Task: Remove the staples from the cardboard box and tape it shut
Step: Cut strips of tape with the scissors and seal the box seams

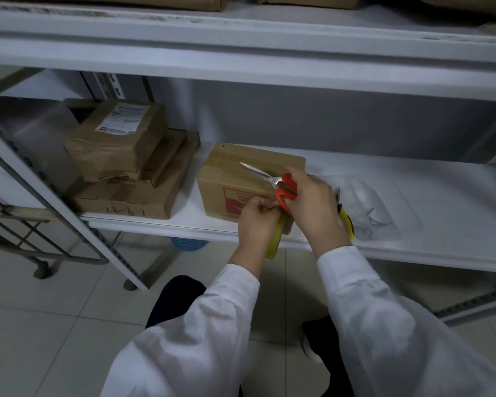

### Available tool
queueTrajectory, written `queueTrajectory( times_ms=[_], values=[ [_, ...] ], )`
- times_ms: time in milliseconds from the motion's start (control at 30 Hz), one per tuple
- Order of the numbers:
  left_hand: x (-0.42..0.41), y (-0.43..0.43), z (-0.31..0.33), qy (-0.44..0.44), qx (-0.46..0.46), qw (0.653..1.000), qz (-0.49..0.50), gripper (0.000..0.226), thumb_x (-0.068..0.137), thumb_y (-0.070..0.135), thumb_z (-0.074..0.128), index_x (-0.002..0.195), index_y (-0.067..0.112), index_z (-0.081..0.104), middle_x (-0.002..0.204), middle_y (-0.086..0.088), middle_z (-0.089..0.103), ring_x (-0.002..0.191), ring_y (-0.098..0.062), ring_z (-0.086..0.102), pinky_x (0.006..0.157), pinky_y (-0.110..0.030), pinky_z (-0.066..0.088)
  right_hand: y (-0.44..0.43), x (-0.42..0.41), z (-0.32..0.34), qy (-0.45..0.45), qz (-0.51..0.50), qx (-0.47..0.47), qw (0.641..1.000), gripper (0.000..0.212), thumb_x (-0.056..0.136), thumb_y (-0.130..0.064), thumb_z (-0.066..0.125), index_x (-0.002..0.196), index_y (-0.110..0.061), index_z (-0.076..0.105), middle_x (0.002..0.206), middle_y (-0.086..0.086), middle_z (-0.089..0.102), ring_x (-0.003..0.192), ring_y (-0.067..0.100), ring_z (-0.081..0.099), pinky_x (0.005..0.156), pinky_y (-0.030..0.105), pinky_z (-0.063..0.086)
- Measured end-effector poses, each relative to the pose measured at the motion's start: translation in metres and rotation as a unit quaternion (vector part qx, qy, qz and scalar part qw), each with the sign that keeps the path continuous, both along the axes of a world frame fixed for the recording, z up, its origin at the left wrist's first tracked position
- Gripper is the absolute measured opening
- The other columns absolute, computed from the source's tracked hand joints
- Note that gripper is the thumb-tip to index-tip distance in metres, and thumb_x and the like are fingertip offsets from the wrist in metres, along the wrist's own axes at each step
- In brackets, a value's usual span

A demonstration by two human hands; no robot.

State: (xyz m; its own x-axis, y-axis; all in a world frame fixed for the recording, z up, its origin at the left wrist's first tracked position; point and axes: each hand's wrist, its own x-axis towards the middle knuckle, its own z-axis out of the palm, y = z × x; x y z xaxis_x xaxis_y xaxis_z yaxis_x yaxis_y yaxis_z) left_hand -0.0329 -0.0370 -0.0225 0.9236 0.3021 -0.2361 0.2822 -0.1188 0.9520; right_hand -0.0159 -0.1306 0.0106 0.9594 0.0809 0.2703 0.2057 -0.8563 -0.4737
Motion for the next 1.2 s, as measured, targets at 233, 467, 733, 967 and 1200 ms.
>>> queueTrajectory(
  times_ms=[233,467,733,967,1200],
  values=[
    [-0.004,0.012,-0.001,0.001,0.047,0.998,0.032,0.014,0.085,0.017,0.058,0.074,0.023,0.053,0.079,0.003,0.057,0.082,-0.020,0.053,0.076,-0.026,0.037,-0.008,0.004,-0.001,-0.002,0.013,-0.008,1.000,0.042,0.083,-0.015,0.067,0.123,-0.015,0.057,0.110,0.014,0.064,0.104,0.032,0.058,0.088,0.036,0.047],
    [-0.012,0.035,-0.011,0.013,-0.005,0.998,0.062,0.012,0.091,0.021,0.056,0.081,0.014,0.059,0.086,-0.005,0.060,0.085,-0.023,0.055,0.079,-0.028,0.040,0.004,0.003,0.001,0.004,-0.015,-0.011,1.000,0.040,0.088,-0.025,0.062,0.126,-0.016,0.052,0.111,0.014,0.061,0.103,0.033,0.057,0.083,0.038,0.047],
    [-0.010,0.088,0.012,-0.044,-0.097,0.973,0.203,0.005,0.090,0.010,0.057,0.085,0.011,0.059,0.075,0.005,0.054,0.070,-0.011,0.052,0.063,-0.019,0.043,0.011,-0.003,-0.003,-0.037,-0.017,-0.035,0.999,0.036,0.084,-0.019,0.067,0.118,-0.012,0.058,0.102,0.014,0.066,0.096,0.032,0.059,0.077,0.035,0.047],
    [0.000,0.112,0.016,-0.035,-0.024,0.970,0.239,0.036,0.081,0.026,0.070,0.107,0.006,0.055,0.104,-0.009,0.057,0.092,-0.024,0.053,0.075,-0.027,0.037,-0.005,-0.006,0.000,-0.003,-0.005,-0.042,0.999,0.036,0.087,-0.021,0.063,0.122,-0.017,0.054,0.111,0.008,0.065,0.101,0.028,0.059,0.077,0.030,0.044],
    [0.003,0.095,0.018,-0.029,-0.018,0.979,0.199,0.046,0.078,0.029,0.074,0.115,0.011,0.054,0.113,0.001,0.049,0.105,-0.019,0.049,0.086,-0.028,0.037,-0.026,0.000,-0.005,0.009,-0.028,-0.016,0.999,0.030,0.086,-0.018,0.062,0.115,-0.021,0.055,0.102,0.007,0.067,0.089,0.030,0.061,0.070,0.030,0.045]
  ],
)
